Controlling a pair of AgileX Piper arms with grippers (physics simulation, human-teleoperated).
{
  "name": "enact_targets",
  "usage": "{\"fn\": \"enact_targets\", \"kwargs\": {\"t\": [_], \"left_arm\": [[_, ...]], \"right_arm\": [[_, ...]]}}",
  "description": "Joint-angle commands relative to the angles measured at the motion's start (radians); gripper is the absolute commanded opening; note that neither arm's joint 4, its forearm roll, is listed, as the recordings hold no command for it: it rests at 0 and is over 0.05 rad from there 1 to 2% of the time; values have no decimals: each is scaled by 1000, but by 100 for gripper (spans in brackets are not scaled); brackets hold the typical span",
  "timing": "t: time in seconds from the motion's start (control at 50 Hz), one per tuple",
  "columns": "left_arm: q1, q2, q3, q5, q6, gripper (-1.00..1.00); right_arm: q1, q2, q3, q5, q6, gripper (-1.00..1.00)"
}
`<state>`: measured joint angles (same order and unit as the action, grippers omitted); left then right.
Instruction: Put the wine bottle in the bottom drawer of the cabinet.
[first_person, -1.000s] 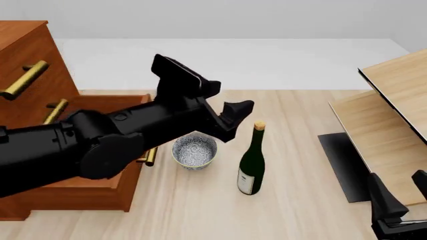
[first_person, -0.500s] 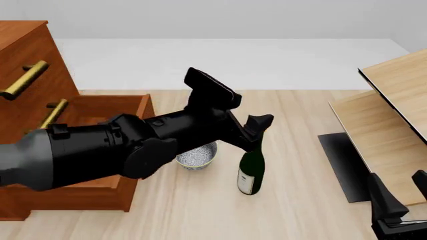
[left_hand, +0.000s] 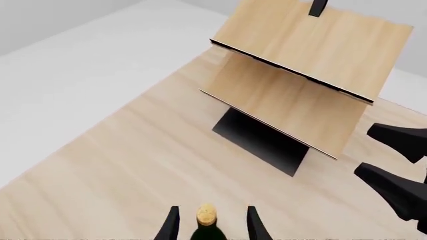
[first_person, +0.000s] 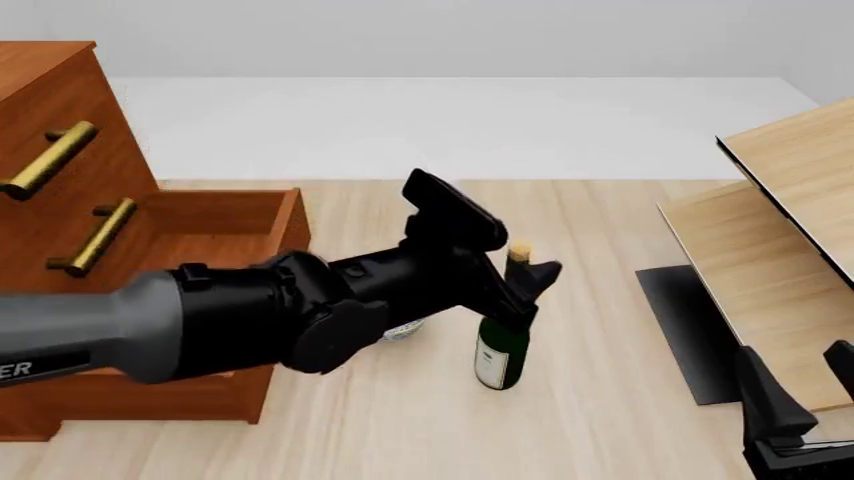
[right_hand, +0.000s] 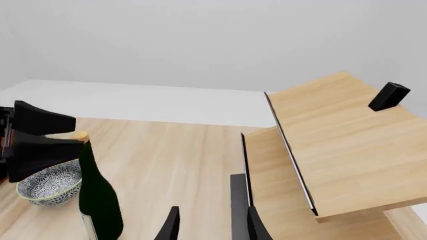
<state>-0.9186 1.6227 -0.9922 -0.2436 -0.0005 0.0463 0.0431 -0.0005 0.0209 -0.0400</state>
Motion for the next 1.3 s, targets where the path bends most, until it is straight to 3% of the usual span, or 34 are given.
{"fn": "enact_targets", "kwargs": {"t": [0.02, 0.86, 0.88, 1.3], "left_arm": [[-6, 41, 11, -32, 5, 100], [5, 139, -14, -80, 21, 100], [4, 138, -13, -80, 23, -100], [-16, 56, 4, -48, 47, -100]], "right_arm": [[1, -3, 0, 4, -3, 100], [-2, -3, 0, 2, 8, 100], [-2, -3, 0, 2, 8, 100], [-2, 5, 0, -5, 1, 100]]}}
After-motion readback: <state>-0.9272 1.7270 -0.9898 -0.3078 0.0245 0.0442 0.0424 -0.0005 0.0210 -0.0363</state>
